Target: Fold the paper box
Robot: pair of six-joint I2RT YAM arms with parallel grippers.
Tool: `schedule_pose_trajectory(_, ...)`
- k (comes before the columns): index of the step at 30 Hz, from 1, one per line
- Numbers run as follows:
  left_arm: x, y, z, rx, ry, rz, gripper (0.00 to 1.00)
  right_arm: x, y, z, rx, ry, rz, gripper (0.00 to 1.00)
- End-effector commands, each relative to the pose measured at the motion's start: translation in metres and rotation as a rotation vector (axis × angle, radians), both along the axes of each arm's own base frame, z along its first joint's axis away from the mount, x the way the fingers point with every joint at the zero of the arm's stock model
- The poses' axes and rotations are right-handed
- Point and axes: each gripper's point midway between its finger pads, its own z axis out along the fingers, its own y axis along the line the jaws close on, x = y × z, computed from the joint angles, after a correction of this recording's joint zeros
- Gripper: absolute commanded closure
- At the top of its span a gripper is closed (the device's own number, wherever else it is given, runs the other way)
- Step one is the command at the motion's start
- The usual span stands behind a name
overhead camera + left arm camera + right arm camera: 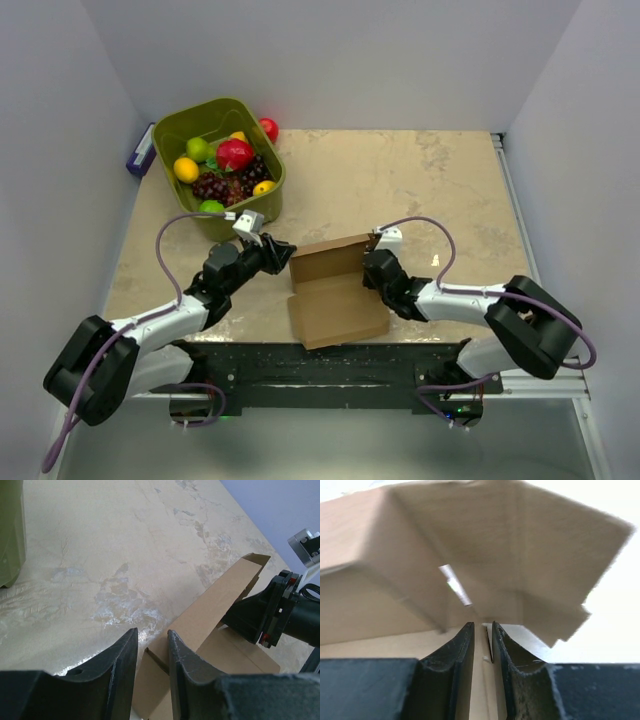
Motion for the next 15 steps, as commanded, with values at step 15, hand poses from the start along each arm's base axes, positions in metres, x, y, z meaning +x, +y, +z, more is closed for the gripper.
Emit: schedule_pose_trajectory(15,-0.007,0.004,-0.03,0.087,0.077,-0.01,0.66,-0.018,0.04,-0.013,-0.111,-0.018,0.047,0.76)
